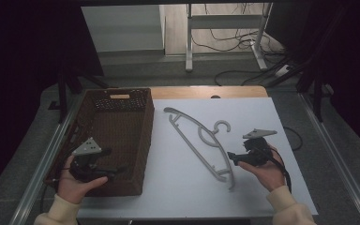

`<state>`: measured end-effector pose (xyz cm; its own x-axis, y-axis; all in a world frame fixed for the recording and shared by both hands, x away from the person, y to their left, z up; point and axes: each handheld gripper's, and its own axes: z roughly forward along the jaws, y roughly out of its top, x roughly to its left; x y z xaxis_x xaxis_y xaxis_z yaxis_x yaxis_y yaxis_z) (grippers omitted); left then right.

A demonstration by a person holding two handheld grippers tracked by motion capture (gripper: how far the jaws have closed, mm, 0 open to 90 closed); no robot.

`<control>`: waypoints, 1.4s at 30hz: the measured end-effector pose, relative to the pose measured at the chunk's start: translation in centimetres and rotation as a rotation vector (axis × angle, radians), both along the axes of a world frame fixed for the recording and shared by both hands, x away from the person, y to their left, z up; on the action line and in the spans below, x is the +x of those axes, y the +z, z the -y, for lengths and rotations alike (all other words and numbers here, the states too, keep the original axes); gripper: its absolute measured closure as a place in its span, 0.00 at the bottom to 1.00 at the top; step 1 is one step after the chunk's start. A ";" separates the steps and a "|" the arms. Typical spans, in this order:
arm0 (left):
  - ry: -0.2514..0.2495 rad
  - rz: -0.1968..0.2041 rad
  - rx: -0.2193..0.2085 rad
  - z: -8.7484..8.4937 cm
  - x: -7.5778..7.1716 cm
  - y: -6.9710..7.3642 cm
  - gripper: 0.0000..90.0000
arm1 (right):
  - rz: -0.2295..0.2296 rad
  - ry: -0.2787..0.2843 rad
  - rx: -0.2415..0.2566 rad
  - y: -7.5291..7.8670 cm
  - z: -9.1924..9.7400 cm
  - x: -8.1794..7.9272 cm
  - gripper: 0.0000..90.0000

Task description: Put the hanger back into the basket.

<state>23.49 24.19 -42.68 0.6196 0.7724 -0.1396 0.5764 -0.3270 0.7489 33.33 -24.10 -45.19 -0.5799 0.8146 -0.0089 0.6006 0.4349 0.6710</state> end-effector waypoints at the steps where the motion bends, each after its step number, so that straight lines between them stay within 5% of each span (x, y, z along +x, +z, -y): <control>1: 0.000 0.000 0.000 0.0 0.0 0.0 0.17 | 0.000 0.000 0.000 0.0 0.0 0.0 0.27; 17: -0.008 -0.003 0.005 0.3 0.1 -0.1 0.17 | -0.060 -0.031 -0.063 -2.1 -3.3 5.9 0.33; 31: -0.009 0.001 0.008 0.4 0.0 0.0 0.17 | -0.104 -0.056 -0.099 -4.0 -5.9 9.5 0.43; 39: -0.006 0.005 0.007 0.3 -0.1 0.0 0.17 | -0.161 -0.067 -0.153 -5.5 -7.0 10.5 0.59; 42: -0.002 0.001 0.008 0.3 0.0 -0.2 0.17 | -0.182 -0.058 -0.142 -5.3 -6.9 10.5 0.76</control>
